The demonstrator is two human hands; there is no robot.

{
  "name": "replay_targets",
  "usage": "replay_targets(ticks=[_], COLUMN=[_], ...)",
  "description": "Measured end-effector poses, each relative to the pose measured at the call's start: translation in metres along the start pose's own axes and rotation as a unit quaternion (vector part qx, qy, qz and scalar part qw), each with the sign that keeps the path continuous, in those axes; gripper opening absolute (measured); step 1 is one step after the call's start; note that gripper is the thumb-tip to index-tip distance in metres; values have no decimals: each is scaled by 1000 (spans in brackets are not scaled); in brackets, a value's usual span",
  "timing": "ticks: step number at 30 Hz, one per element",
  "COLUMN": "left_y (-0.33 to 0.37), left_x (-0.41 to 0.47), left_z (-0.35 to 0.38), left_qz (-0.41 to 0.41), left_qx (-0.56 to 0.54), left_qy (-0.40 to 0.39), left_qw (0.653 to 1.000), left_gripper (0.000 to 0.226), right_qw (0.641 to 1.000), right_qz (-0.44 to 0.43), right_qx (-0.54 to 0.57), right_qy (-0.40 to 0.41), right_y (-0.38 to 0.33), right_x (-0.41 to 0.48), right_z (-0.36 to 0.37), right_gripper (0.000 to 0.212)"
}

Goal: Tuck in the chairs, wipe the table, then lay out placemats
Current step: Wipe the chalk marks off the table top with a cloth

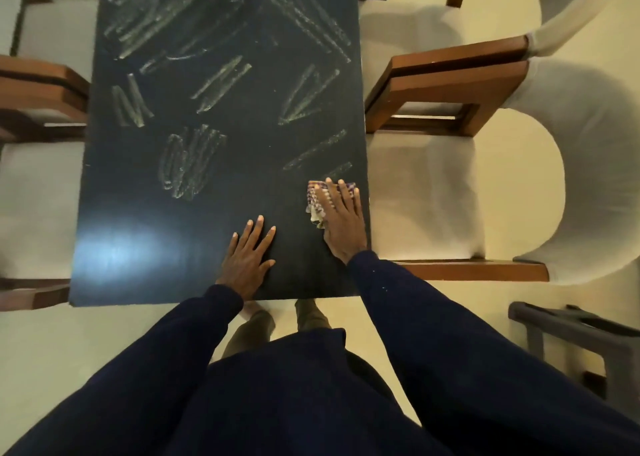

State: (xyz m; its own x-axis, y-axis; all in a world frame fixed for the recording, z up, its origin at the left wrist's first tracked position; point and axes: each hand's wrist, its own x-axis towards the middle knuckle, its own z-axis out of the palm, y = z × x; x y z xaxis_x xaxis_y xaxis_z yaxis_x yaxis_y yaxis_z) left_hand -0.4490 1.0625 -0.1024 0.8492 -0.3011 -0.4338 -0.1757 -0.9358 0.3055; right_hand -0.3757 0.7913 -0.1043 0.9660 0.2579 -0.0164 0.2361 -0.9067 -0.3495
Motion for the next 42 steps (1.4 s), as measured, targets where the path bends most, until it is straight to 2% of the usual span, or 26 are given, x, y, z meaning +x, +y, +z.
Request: replay_targets(ticks=[2,5,7,9,12,14,15,20,23,24,26,28,31,33,35,38,40,42], left_y=[-6,-18,-27,-38,-49,-52,-53,-62,-73,-77,-84,-84,-92,-98,-106,-120,-129,-139], left_x=[-9,-17,-25,-37,-55,-64,-67,-81,-83,-84,-85,-84,-87,-91,-96,-107,-116,-122], left_z=[-3,-7,-8,-4,6,13,16,26,24,24,26,27,26,27,29,31,28,26], left_qz=[-27,-69,-101,-138,-170,-181,-183,-180,-164,-155,-140,-124,-109,-105,-112,-130,-145,-155], left_qx=[-19,-41,-57,-70,-77,-79,-80,-60,-51,-42,-27,-25,-26,-25,-25,-21,-34,-43], left_qy=[0,8,25,37,60,66,67,75,79,83,83,82,87,96,96,102,99,95], left_qw=[999,997,993,987,981,978,978,979,982,983,986,989,990,989,989,986,984,982], left_gripper=[80,81,81,80,78,76,76,76,77,77,78,77,74,73,73,75,74,73], right_qw=[996,966,958,979,999,997,998,983,934,923,932,967,995,997,995,972,938,907], right_qz=[-74,-230,-260,-184,-7,46,40,-157,-324,-349,-328,-219,-45,-23,-69,-200,-304,-371], right_qx=[7,-23,-39,-43,-52,-56,-56,-26,-39,-43,-47,-65,-68,-62,-51,-47,-54,-51], right_qy=[-38,-114,-115,-78,-14,-3,-7,-88,-147,-157,-147,-113,-51,-36,-55,-110,-156,-191], right_y=[-13,5,33,46,26,-6,-21,-81,-61,-46,-24,-16,-56,-96,-129,-155,-148,-121], right_x=[-6,-32,-35,-22,14,34,39,-11,-51,-54,-46,-28,-1,5,-1,-38,-63,-71], right_z=[7,8,2,-4,-6,0,4,35,37,33,23,15,23,36,50,67,65,54], right_gripper=[90,90,91,90,88,88,89,94,87,85,82,84,83,79,83,98,92,86])
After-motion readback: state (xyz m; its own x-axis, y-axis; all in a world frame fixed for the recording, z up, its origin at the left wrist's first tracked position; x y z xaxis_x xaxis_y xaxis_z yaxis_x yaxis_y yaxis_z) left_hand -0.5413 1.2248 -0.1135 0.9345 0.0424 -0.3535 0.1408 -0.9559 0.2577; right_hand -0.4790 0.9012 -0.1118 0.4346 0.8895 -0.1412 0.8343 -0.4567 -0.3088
